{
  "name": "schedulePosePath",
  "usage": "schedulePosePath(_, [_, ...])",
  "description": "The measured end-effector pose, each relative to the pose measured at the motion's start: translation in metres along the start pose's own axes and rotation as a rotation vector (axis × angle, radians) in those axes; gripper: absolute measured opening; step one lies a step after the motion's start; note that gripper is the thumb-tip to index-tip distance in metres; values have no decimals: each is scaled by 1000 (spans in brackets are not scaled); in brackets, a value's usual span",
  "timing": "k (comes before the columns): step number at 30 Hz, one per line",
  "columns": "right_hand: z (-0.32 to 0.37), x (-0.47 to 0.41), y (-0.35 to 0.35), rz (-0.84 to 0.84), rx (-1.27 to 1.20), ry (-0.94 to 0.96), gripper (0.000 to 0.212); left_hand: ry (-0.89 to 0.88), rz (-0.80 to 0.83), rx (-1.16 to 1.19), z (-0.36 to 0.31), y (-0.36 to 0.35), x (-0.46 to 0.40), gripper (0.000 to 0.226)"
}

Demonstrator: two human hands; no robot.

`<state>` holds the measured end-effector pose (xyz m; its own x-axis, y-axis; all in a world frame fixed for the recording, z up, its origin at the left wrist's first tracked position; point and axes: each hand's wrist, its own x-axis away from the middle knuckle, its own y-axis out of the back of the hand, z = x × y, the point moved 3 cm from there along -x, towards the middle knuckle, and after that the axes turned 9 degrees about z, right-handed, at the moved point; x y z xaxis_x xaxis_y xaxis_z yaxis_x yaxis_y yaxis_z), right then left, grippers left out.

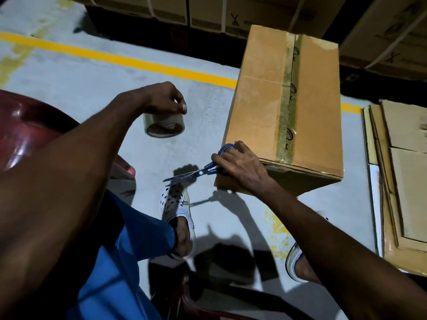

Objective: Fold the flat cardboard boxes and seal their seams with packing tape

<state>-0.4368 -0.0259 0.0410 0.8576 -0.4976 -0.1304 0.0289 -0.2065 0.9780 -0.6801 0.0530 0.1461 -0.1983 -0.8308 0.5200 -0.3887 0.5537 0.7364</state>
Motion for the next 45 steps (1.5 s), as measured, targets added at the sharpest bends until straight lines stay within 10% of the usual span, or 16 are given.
schedulePosePath(7, [-14, 33, 39, 84, -145, -107, 37, 4, 13, 68, -9, -21, -7, 11])
schedulePosePath(14, [-122, 127, 62, 14, -347, -997, 36, 50, -129, 313, -30, -55, -37, 35])
schedulePosePath(21, [-177, 166, 30, -129, -588, -1442, 37, 222, -434, 577, -55, -76, -76, 56])
schedulePosePath(33, [-203, 169, 18, -142, -829, -1608, 50, 416, -395, 1296, -51, -134, -117, 54])
schedulePosePath(45, [-108, 198, 62, -56, -723, -1757, 67, 382, -418, 1286, -60, -174, 33, 39])
